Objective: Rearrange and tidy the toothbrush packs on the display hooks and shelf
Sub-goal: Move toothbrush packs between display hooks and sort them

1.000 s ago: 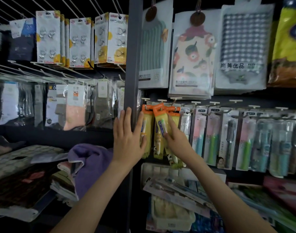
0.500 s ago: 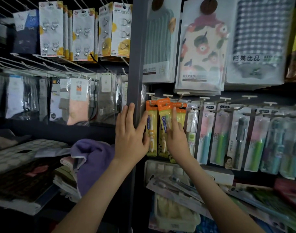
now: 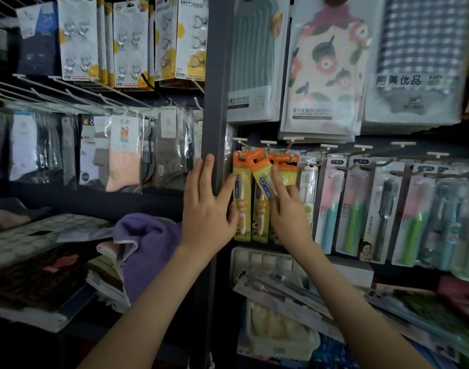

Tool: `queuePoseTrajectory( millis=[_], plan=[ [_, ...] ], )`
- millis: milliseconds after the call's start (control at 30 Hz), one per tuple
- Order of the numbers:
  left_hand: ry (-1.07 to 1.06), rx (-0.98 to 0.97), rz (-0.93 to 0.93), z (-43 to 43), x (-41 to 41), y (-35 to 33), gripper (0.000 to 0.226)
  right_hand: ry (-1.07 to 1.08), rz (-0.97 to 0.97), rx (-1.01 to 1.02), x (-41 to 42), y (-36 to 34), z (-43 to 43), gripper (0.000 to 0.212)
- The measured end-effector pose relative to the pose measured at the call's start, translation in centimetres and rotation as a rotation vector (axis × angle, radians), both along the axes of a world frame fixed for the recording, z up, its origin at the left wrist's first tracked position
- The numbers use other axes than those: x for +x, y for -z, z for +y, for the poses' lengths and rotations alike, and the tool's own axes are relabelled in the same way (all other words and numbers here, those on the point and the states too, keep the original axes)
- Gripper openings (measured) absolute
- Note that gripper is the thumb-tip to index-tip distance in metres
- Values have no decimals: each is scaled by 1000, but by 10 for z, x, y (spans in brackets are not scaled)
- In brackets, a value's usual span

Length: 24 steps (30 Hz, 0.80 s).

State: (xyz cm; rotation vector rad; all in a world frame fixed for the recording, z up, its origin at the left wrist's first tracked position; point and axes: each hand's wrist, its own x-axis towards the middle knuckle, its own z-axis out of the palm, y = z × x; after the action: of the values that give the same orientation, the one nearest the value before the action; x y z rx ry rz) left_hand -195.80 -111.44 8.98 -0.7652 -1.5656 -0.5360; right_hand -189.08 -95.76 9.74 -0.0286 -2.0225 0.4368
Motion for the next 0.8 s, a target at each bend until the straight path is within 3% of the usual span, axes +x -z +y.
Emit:
queuePoseTrajectory(
  millis=[133, 267, 533, 700, 800],
  plan=[
    [2, -2, 0, 0, -1, 1, 46, 35, -7, -26, -3, 4, -1, 59],
    [1, 6, -3, 1, -2, 1, 45, 117, -132, -150, -12, -3, 0, 60],
    [-55, 8, 8, 0, 2, 1, 46, 438, -366, -22, -39, -14, -13, 69],
    [-162, -11, 16, 17, 22, 18, 52, 355, -377, -27, -7, -8, -5, 63],
    [-92, -52, 2, 46, 47, 33, 55, 312, -368, 22, 30, 2, 20, 53]
  ],
)
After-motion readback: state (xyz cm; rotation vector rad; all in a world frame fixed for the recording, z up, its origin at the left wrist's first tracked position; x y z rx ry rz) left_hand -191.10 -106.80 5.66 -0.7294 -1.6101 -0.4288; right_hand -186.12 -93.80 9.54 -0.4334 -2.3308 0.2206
